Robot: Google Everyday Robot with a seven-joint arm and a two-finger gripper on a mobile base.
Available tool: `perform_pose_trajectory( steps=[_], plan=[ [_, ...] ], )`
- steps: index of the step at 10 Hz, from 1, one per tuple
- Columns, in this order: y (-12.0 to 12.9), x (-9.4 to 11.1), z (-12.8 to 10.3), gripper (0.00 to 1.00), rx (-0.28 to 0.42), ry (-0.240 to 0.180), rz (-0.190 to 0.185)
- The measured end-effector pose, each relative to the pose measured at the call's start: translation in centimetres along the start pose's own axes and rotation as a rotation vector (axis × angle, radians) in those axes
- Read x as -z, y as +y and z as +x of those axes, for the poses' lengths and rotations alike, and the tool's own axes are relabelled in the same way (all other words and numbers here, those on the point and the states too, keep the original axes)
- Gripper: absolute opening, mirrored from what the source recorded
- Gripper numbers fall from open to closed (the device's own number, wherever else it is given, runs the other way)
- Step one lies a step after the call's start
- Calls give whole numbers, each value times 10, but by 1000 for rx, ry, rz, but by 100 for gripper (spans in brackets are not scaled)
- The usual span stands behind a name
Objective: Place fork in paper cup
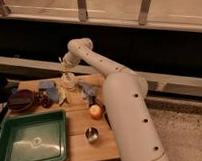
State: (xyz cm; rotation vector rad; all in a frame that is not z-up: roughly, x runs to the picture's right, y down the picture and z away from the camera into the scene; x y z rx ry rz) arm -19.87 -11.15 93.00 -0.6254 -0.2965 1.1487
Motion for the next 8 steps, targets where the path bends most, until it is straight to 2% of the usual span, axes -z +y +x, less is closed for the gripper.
perform_pose_trajectory(
  steps=[3, 8],
  plan=[
    [-4, -6, 6, 0, -32, -15, -20],
    [-4, -13, 13, 2, -48, -3, -18]
  ],
)
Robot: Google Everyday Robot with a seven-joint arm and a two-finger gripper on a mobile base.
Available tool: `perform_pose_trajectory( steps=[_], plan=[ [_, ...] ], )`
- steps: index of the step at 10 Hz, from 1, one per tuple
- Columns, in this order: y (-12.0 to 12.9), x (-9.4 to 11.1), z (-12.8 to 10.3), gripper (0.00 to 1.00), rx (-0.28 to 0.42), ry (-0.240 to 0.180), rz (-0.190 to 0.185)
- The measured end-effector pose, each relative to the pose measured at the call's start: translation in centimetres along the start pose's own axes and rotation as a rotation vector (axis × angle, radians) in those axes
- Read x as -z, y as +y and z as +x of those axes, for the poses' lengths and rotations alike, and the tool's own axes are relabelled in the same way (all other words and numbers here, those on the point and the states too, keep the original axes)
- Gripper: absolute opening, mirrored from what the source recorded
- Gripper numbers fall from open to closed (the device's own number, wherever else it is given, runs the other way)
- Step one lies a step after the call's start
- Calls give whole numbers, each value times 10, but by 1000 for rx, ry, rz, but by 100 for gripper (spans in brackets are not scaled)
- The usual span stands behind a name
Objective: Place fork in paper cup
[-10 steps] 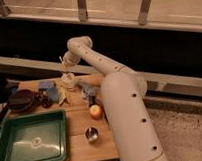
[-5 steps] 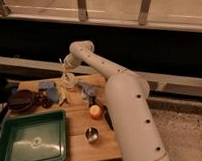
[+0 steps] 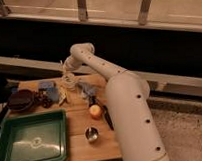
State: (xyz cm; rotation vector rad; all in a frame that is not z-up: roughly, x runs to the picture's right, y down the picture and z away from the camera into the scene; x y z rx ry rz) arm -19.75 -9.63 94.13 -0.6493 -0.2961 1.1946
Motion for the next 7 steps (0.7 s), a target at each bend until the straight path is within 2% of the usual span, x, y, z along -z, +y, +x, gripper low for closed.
perform_pose_trajectory(
  steps=[1, 6, 7],
  plan=[
    [2, -2, 1, 9, 2, 3, -1],
    [6, -5, -4, 62, 17, 5, -11],
    [7, -5, -5, 67, 21, 5, -12]
  ],
)
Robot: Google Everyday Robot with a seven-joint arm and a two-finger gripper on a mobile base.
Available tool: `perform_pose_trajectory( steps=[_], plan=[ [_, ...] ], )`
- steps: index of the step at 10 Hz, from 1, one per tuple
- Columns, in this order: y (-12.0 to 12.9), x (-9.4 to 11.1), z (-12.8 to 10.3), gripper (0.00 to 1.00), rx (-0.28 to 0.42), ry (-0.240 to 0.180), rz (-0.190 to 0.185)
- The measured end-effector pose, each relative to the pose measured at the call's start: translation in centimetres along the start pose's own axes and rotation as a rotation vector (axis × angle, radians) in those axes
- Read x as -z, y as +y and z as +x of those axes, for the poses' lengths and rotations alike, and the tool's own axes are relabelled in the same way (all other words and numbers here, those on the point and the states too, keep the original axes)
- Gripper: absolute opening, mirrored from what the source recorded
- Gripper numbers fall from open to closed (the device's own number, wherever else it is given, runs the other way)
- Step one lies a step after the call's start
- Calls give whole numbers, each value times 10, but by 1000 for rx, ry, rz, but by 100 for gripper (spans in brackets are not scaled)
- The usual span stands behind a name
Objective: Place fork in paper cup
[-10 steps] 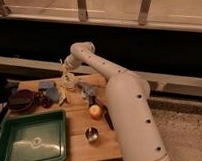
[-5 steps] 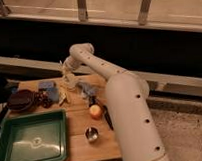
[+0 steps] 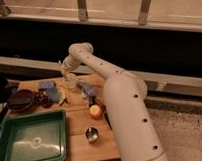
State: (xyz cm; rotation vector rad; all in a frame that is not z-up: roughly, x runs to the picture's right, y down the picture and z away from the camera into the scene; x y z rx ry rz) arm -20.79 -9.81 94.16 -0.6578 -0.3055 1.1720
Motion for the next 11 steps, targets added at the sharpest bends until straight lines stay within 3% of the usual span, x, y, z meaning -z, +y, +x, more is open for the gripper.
perform_pose_trajectory(
  steps=[11],
  plan=[
    [-7, 20, -8, 70, 0, -55, 23]
  ],
)
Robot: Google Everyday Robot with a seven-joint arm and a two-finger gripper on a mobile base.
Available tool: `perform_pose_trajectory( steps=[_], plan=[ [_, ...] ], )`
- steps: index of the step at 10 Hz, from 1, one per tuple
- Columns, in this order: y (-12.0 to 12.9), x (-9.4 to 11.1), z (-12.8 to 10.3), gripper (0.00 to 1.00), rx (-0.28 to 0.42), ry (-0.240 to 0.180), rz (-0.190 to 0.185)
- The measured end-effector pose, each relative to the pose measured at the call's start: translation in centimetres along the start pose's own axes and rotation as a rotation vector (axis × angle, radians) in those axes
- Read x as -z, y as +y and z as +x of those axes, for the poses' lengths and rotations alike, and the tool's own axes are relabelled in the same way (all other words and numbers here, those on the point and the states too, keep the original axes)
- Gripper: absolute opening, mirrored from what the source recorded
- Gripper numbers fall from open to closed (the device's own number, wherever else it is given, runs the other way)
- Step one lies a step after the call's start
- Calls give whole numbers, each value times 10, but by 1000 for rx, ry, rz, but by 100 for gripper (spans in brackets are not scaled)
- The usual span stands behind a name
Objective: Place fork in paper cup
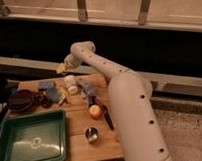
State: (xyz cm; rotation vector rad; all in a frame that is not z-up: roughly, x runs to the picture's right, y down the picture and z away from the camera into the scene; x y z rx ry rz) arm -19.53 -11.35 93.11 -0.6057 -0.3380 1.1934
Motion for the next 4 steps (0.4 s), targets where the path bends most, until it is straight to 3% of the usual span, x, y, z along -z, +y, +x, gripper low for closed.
perform_pose_trajectory(
  steps=[4],
  plan=[
    [1, 0, 0, 70, 0, 1, -1]
  ],
)
